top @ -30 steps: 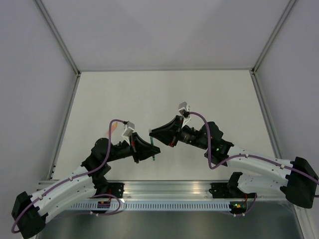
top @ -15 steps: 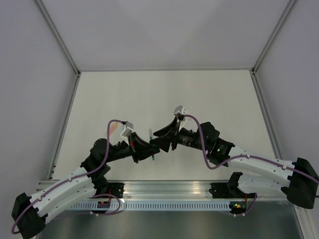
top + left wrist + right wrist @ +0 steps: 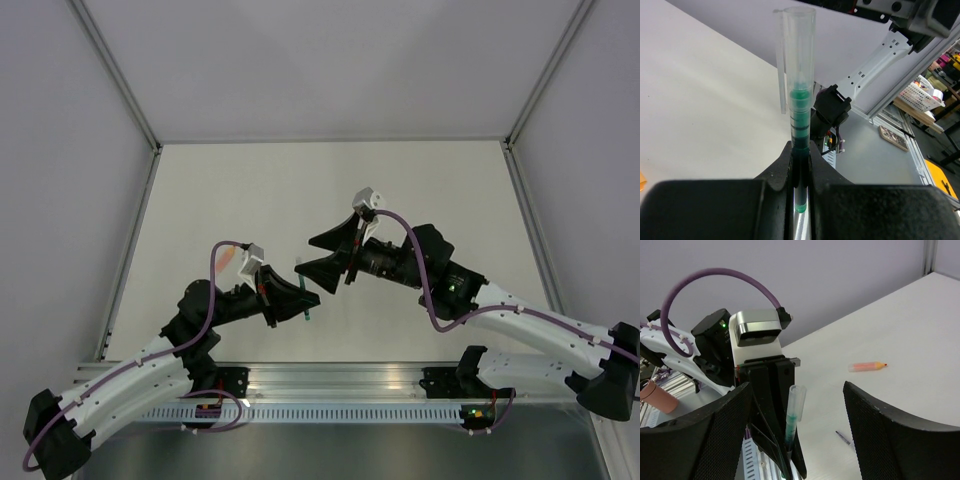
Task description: Insert the pens into the pen caps
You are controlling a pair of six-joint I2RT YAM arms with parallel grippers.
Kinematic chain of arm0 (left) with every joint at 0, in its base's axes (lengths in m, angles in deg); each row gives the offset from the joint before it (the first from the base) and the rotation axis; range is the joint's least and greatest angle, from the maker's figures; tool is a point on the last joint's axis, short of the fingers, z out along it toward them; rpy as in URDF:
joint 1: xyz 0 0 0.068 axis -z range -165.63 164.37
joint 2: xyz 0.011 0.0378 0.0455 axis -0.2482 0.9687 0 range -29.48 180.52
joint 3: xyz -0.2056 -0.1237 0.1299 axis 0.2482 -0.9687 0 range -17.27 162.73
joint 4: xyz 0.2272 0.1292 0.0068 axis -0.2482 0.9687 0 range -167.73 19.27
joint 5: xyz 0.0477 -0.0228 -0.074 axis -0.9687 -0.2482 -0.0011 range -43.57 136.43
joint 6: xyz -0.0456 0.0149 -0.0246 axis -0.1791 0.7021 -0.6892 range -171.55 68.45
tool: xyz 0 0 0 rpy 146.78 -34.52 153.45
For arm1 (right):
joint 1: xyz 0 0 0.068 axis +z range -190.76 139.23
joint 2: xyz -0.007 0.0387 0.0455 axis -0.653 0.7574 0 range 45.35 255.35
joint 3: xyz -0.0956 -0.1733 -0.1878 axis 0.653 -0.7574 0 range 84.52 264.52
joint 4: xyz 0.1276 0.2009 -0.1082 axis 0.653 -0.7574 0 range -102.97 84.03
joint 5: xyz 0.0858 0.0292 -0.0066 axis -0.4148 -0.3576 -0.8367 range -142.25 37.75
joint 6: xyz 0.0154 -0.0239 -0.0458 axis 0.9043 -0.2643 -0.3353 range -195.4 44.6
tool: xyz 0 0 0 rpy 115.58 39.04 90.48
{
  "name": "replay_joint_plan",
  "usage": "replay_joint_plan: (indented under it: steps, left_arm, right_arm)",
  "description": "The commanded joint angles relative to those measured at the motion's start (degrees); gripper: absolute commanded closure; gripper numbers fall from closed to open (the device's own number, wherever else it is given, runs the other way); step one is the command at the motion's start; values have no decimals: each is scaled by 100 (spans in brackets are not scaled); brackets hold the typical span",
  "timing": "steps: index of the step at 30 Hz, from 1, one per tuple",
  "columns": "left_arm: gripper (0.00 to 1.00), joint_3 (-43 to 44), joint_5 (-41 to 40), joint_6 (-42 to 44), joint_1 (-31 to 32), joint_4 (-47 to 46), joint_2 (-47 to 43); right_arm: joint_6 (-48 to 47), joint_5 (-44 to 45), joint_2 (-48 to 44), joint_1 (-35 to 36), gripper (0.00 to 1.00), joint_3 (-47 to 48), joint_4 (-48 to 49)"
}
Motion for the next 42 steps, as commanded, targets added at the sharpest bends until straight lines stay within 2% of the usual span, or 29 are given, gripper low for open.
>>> replay_joint_plan:
  steps: [1,11,12,18,19,21,22,31,42]
  left_arm:
    - [98,116,-23,126,-1,-228,-30]
    - [98,116,-5,118,-10,-219,-30]
    - [98,116,-5,126,-1,-219,-38]
    - [98,125,-23,126,-1,-202,-30]
    - [98,125,-32,126,-10,-201,-30]
    - [98,125,-14,118,-1,-201,-47]
    - [98,125,-23,118,-10,-193,-39]
    - [98,133,-128,117,-10,-149,-100]
    - [98,142,-717,258,-10,211,-443]
  right_arm:
    - [-133,-2,114,18,19,371,-218]
    - [-212,-203,607,18,30,793,-315]
    - [-229,-212,659,18,38,802,-324]
    - [-63,-475,607,27,68,451,53]
    - [68,-537,589,19,77,355,272]
    - [262,-695,511,27,88,-40,606]
    - [445,-783,484,36,100,-303,877]
    - [587,-757,378,27,100,-1192,1152]
    - [781,-783,440,27,100,-1659,1425]
